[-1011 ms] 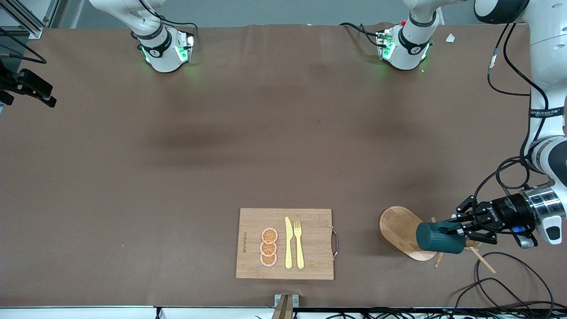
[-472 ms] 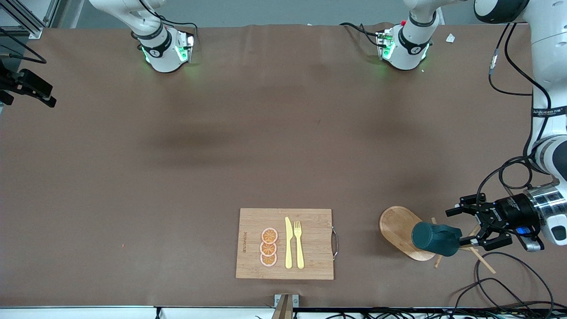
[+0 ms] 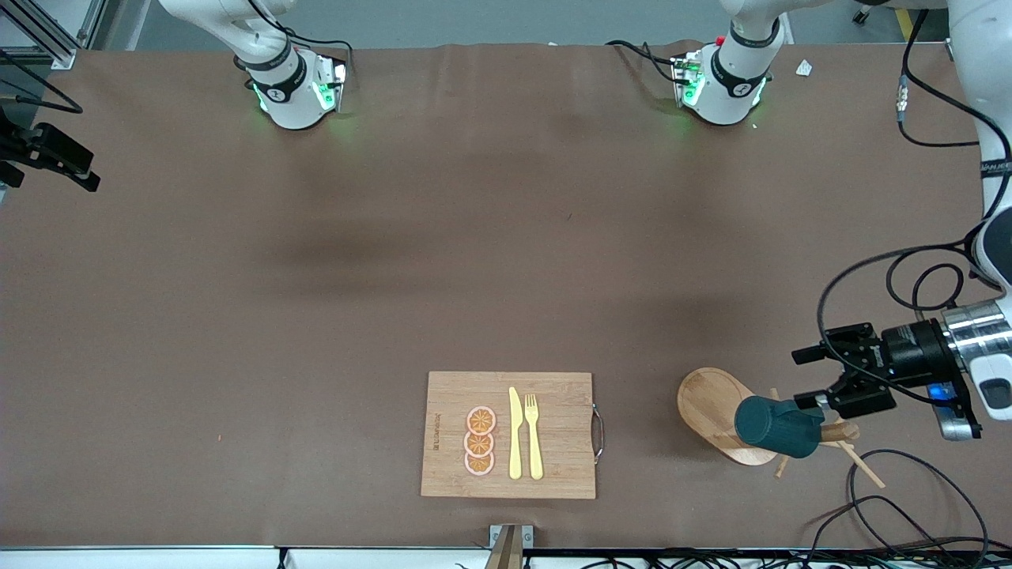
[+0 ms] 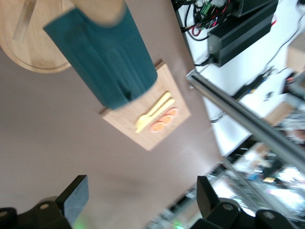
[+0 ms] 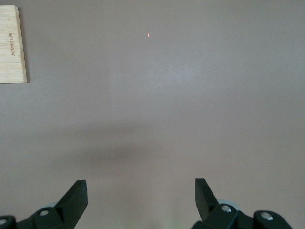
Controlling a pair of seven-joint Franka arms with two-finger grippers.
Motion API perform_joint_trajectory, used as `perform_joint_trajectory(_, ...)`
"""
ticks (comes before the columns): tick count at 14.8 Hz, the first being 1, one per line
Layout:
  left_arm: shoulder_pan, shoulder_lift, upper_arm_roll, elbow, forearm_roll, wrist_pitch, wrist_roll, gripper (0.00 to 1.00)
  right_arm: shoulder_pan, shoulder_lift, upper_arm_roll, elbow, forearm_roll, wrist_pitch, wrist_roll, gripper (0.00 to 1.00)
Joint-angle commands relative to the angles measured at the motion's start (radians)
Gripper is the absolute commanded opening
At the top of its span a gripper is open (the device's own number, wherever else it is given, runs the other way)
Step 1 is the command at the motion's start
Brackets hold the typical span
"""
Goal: Pass cup and hang on rack
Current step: 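Open the left gripper and release the hanging mug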
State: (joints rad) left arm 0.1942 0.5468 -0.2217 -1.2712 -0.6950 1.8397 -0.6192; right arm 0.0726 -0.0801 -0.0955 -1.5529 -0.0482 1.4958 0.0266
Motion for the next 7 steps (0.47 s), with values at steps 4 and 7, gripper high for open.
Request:
perform_joint_trajectory(4, 0.005, -0.116, -0.113, -0.017, 0.325, -0.094, 0.007, 1.0, -0.004, -0.001, 0.0, 0.013, -0.016, 0.012, 0.01, 1.0)
perform_joint_trajectory(7, 0.005, -0.168, -0.182, -0.017, 0.495, -0.152, 0.012, 1.0, -0.005, -0.004, -0.001, 0.013, -0.016, 0.014, 0.004, 1.0)
